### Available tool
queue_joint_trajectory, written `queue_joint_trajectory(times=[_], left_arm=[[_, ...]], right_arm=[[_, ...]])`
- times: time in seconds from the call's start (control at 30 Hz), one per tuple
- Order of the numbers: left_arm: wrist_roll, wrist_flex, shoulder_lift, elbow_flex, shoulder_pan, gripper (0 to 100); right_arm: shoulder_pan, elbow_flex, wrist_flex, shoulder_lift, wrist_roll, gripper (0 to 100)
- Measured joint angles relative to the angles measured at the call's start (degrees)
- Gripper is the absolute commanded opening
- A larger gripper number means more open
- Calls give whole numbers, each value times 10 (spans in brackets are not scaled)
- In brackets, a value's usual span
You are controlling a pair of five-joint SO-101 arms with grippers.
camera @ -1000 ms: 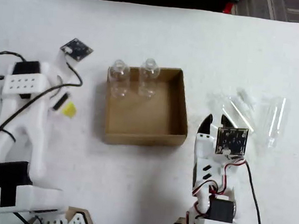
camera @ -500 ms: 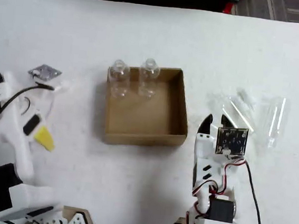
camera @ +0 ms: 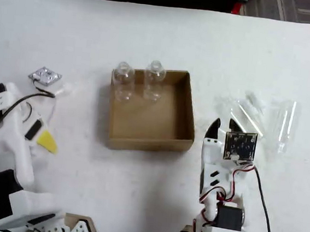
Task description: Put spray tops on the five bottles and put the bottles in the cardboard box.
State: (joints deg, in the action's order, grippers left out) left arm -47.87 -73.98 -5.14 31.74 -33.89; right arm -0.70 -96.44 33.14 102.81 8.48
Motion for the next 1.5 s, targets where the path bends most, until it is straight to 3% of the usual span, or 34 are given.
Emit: queue_joint_trajectory(times=[0.27, 0.57, 0.67, 0.83, 1.03, 1.2, 1.5], left_arm=[[11, 91, 0, 62, -1, 278], [15, 127, 19, 62, 5, 273], [40, 146, 65, 56, 11, 181], [51, 106, 106, 12, 23, 25], [56, 51, 106, -42, 46, 28], [57, -11, 95, -95, 112, 28], [57, -24, 93, -194, 181, 24]], right_arm=[[0, 0, 0, 0, 0, 95], [0, 0, 0, 0, 0, 95], [0, 0, 0, 0, 0, 95], [0, 0, 0, 0, 0, 95], [0, 0, 0, 0, 0, 95], [0, 0, 0, 0, 0, 95], [0, 0, 0, 0, 0, 95]])
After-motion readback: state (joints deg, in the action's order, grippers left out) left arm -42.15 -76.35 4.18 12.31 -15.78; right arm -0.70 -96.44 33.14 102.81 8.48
